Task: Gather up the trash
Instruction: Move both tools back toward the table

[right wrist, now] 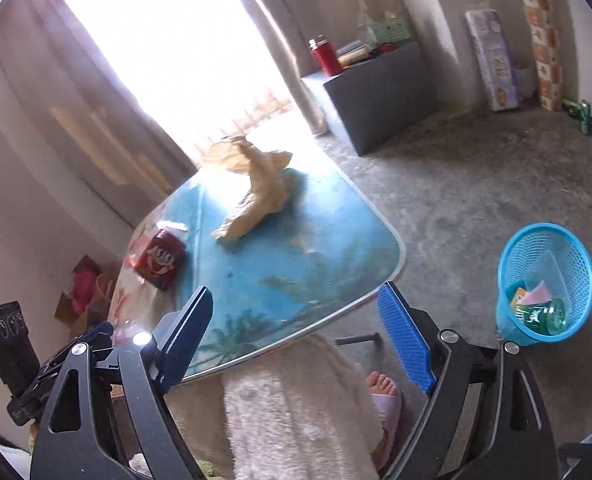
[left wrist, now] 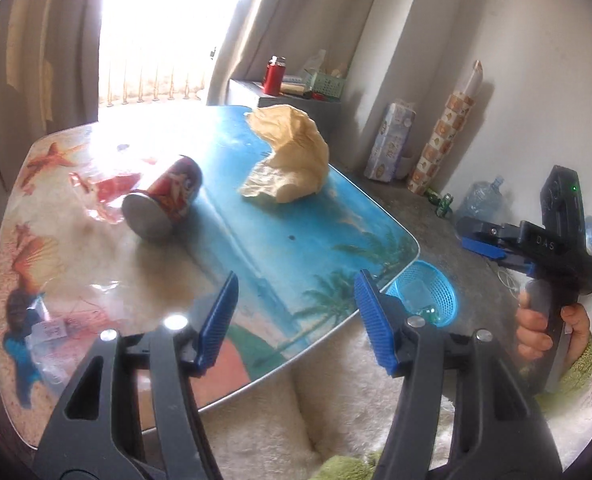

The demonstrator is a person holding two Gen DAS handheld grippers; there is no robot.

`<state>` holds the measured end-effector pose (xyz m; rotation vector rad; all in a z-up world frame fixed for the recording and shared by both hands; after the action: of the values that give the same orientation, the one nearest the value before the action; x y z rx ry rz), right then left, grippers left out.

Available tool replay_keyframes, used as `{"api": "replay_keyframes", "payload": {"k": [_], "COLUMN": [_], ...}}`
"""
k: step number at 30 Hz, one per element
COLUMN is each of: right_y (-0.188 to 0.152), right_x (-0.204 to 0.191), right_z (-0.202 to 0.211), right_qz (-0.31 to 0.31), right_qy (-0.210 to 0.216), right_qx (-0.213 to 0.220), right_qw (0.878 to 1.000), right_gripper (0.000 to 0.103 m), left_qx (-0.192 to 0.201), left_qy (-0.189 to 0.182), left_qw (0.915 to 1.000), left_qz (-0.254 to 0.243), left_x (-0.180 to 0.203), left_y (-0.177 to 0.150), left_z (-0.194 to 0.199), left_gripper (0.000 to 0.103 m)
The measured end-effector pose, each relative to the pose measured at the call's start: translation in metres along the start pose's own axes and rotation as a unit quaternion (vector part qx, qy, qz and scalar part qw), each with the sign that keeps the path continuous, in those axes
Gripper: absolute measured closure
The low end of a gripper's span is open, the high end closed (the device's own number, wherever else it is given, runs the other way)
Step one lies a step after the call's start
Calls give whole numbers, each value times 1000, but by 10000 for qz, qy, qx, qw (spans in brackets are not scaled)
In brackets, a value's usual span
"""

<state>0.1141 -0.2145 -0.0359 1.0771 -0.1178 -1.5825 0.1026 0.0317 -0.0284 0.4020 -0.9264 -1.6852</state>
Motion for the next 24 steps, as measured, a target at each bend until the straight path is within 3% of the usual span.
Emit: {"api": "replay_keyframes", "payload": {"k": [6,11,18,24], "right_y": [-35,-50,-13,40], "right_x": [-90,-120,-88,-45], "right_z": [-78,-104,-98,-103], "right_qz": [524,876,764,513], "right_qy": [710,602,-164,-846], "right_qx": [-1040,-1393,-1040,-675], "right_qw": [9907,9845,9915,9928], "right_gripper": [21,21,21,21], "left_qx": [233,-18,-188,-500], "left_qy": [748,1183,697,490], "left_qw": [9958,9905,9968,9958], "left_qz": [481,703,332,588], "left_x": [-72,-120,-109,-106], "left_y": [-13,-25,-44,-62], "left_z": [32,35,29,-8], "left_gripper": [41,41,41,42]}}
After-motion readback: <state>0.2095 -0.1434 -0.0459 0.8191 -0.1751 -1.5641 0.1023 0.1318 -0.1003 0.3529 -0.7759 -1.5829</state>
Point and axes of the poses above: each gripper's, at about its wrist camera, not at the fingertips, and z roughly against the way its jaws point, x to its right, y to its top, the point moved 7 cm from there along -z, roughly the way its jaws point, and after that the axes turned 6 degrees about y, right-handed, at the moved point
